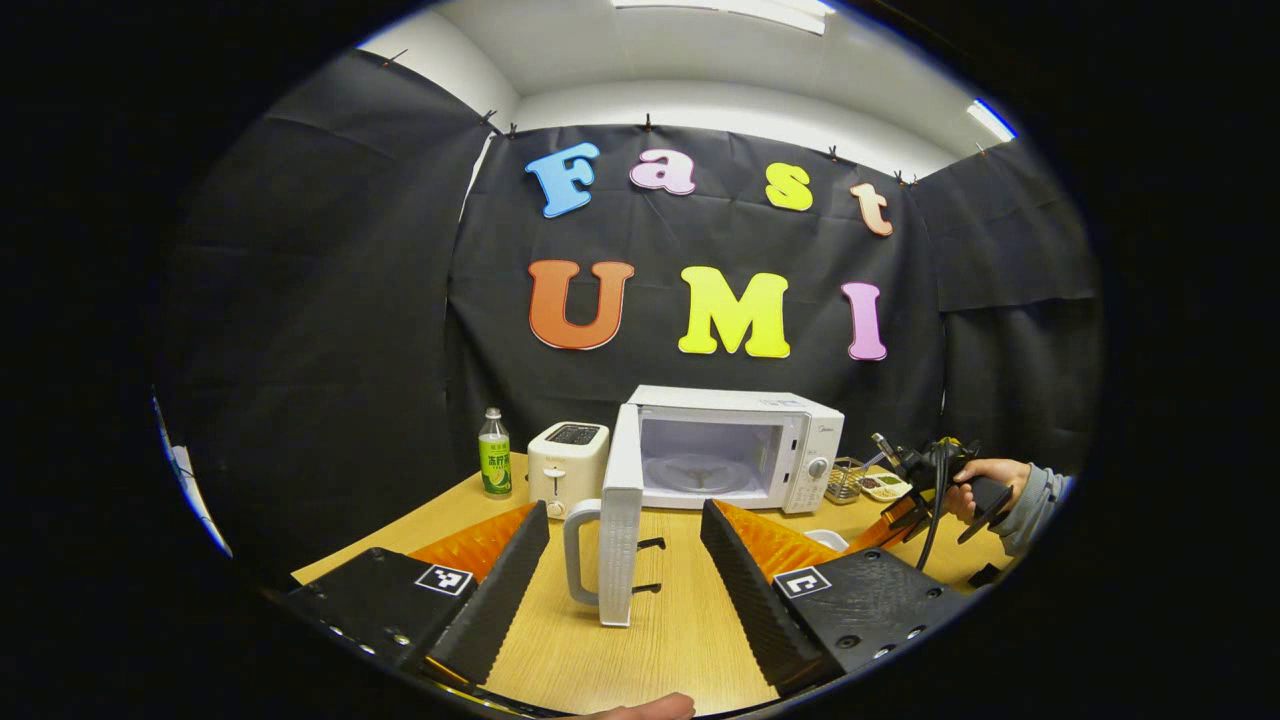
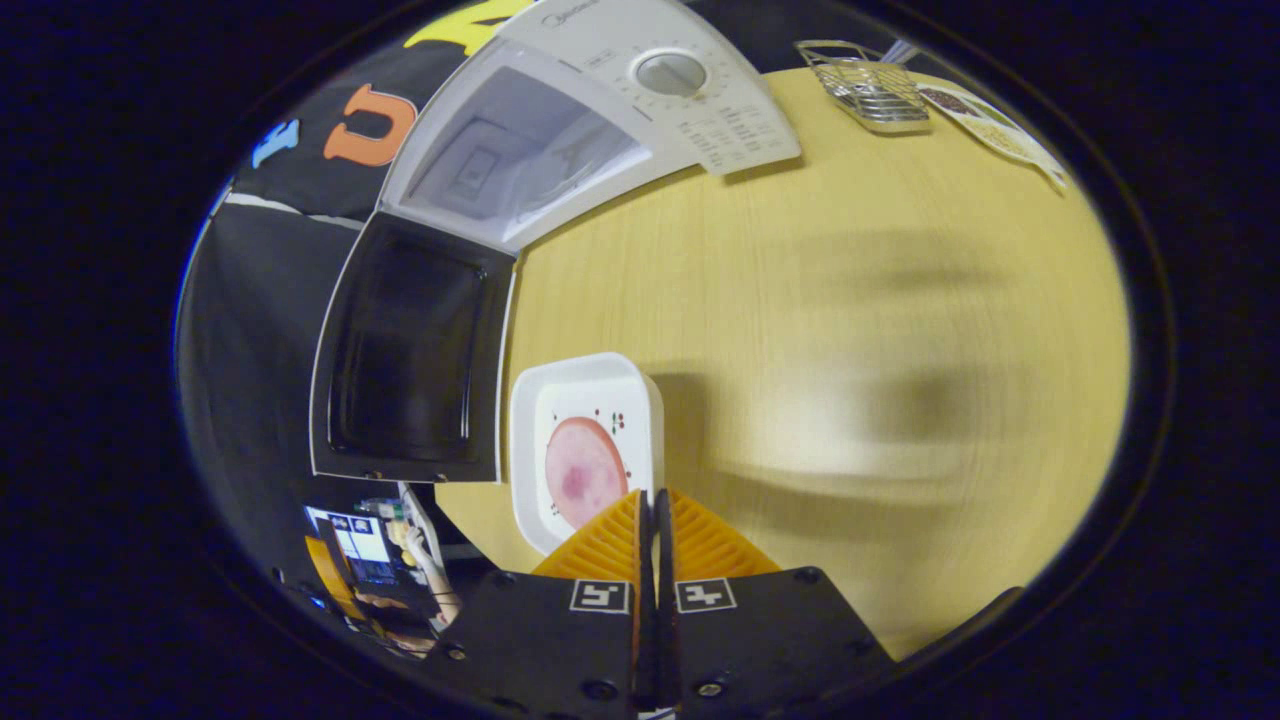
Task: Open the microwave oven with the left hand, put the food in, and close the microwave oven.
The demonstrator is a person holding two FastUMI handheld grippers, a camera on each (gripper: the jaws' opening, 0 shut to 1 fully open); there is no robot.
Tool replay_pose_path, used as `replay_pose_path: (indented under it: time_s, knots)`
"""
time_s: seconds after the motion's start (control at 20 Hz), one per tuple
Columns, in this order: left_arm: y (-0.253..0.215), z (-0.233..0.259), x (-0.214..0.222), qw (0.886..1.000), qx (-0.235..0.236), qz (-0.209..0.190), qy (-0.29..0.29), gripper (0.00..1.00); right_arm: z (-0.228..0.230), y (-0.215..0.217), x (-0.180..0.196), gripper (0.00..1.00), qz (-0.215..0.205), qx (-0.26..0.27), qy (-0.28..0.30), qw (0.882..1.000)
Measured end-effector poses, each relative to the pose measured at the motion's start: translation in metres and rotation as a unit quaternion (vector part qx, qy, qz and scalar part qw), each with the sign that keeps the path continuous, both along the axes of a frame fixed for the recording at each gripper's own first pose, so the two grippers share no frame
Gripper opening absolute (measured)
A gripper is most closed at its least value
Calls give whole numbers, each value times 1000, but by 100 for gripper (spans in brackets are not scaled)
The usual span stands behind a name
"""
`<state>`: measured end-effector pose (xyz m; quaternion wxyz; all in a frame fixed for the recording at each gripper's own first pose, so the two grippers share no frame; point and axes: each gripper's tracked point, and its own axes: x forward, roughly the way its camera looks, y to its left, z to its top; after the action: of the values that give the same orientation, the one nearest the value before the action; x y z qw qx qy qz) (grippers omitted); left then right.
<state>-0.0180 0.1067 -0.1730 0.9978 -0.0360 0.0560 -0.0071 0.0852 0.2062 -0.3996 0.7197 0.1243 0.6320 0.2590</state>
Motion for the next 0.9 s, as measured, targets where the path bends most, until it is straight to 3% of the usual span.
replay_pose_path:
  time_s: [0.15, 0.3, 0.45, 0.55, 0.65, 0.75, 0.9]
  knots:
    - [-5, -2, -8, 1000, -8, -19, 4, 93, -3, 36, 3, 4, -2, 5, -11, 1000]
    - [-5, -1, -13, 1000, 1, -27, -2, 93, -5, 68, 11, 4, -34, 17, -6, 999]
    - [-9, -2, -15, 999, 1, -35, -3, 93, -15, 74, 9, 4, -59, -45, 38, 997]
    - [-11, -3, -16, 999, 3, -42, -5, 93, -19, 95, 15, 4, -56, -21, 36, 998]
    - [-10, -7, -14, 999, 5, -44, 0, 93, -18, 116, 22, 4, -83, 11, 57, 995]
    - [-10, -8, -13, 999, 4, -46, 3, 94, -26, 118, 26, 4, -108, 6, 80, 991]
    - [-9, -11, -10, 999, 5, -47, 3, 93, -25, 120, 48, 4, -135, 0, 55, 989]
